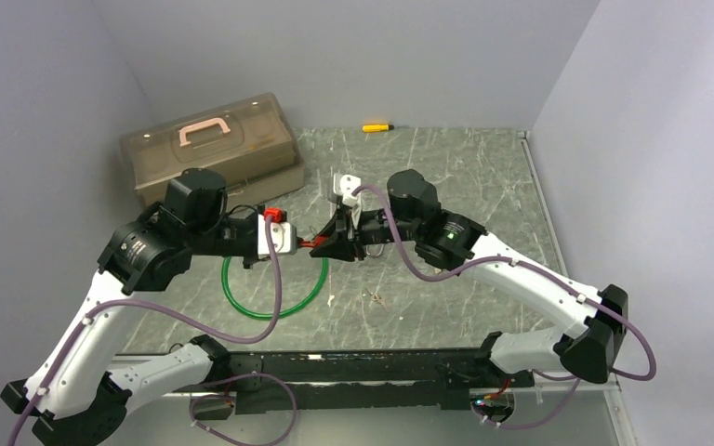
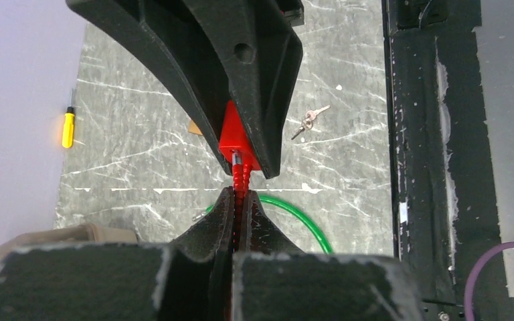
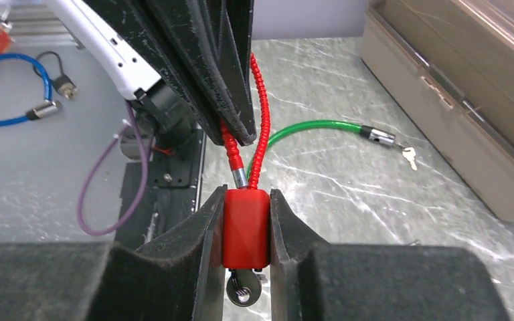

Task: Unlock with the key
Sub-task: Unlock the lock.

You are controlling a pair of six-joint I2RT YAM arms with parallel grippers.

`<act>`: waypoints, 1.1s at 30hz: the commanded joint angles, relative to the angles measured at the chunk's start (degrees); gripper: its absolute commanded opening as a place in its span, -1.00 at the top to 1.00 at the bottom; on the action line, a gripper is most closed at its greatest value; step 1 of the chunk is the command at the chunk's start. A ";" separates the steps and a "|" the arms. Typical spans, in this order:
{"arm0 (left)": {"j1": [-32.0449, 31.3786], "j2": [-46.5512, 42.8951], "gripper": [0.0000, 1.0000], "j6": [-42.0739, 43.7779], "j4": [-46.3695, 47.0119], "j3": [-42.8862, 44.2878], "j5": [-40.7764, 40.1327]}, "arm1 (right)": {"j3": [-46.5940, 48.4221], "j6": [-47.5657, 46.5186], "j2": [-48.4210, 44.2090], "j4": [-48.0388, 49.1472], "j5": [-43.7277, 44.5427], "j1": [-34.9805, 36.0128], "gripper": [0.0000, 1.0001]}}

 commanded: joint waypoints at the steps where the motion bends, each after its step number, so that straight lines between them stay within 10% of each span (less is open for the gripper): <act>1: -2.09 -0.31 1.00 3.87 -3.48 0.41 0.87 | -2.88 9.72 -2.04 20.15 -7.37 -4.17 1.00; 19: -1.21 -4.82 0.96 3.56 3.91 0.48 -17.20 | -5.80 8.49 -9.83 6.04 -16.80 -12.67 1.00; 24: 2.07 -1.41 -0.90 -13.59 10.08 9.85 -17.14 | -4.76 5.21 -6.12 0.95 -11.00 -12.46 1.00; 33: 4.84 11.16 -0.99 -16.41 -5.77 33.99 -20.32 | -1.12 -1.10 2.89 -6.34 3.90 -8.35 1.00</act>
